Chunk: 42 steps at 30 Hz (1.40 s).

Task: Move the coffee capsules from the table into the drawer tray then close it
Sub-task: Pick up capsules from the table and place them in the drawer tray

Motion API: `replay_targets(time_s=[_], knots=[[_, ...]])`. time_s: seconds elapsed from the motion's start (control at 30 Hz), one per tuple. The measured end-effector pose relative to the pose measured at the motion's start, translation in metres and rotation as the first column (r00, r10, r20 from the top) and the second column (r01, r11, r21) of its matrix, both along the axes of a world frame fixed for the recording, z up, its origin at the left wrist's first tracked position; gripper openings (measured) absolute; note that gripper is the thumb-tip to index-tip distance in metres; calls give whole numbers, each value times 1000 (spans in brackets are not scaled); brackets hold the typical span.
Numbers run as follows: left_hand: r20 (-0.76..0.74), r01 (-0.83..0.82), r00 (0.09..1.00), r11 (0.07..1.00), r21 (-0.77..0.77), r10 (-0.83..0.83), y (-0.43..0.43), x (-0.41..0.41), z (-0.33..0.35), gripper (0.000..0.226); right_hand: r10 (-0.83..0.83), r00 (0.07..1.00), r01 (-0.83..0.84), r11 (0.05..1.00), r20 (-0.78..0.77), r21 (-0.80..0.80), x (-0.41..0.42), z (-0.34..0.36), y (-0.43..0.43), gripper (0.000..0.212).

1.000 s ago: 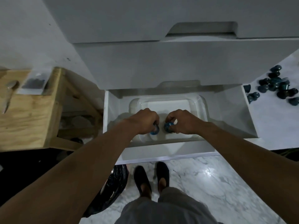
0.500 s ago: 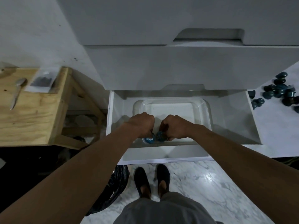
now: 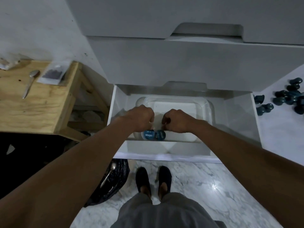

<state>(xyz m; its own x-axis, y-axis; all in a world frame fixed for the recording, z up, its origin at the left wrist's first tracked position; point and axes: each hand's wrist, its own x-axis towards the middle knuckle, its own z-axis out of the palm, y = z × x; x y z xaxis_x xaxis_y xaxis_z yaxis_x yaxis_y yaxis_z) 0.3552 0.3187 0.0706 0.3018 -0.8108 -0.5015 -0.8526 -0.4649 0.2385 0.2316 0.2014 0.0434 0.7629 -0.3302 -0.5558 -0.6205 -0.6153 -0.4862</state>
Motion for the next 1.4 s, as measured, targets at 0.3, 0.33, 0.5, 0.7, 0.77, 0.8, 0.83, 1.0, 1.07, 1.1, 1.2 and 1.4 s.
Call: replay_targets(time_s=[0.3, 0.33, 0.5, 0.7, 0.77, 0.8, 0.83, 1.0, 1.07, 1.1, 1.2, 1.4], knots=[[218, 5, 973, 935, -354, 78, 13, -25, 47, 33, -153, 943, 282, 840, 295, -463, -49, 45, 2, 37], [231, 27, 970, 910, -415, 77, 15, -32, 52, 33, -163, 930, 315, 816, 330, -486, -58, 52, 5, 39], [325, 220, 946, 728, -650, 4, 29, -62, 76, 31, -211, 835, 499, 680, 508, -538, -112, 92, 33, 36], [380, 374, 918, 551, -746, -109, 25, -107, 99, 29, -285, 777, 613, 543, 561, -574, -185, 128, 64, 37], [396, 410, 907, 515, -753, -143, 19, -126, 104, 25, -311, 761, 638, 518, 569, -570, -209, 132, 66, 35], [409, 431, 898, 498, -752, -159, 15, -136, 105, 22, -328, 750, 653, 508, 575, -562, -220, 134, 66, 34], [423, 451, 889, 486, -749, -173, 11, -146, 106, 20, -345, 739, 666, 497, 578, -556, -231, 135, 67, 33], [407, 480, 877, 463, -745, -253, -20, -201, 109, 27, -412, 697, 716, 447, 587, -536, -285, 135, 56, 37], [400, 485, 874, 444, -753, -276, -36, -225, 107, 30, -422, 693, 720, 436, 584, -540, -308, 132, 44, 39], [409, 499, 866, 438, -748, -288, -46, -238, 106, 29, -424, 691, 722, 432, 585, -540, -319, 131, 36, 40], [455, 540, 841, 443, -715, -292, -79, -276, 96, 21, -424, 690, 724, 432, 587, -538, -355, 125, 4, 40], [421, 439, 890, 584, -682, -177, -145, -344, 65, 18, -348, 794, 604, 537, 498, -589, -420, 105, -85, 45]])
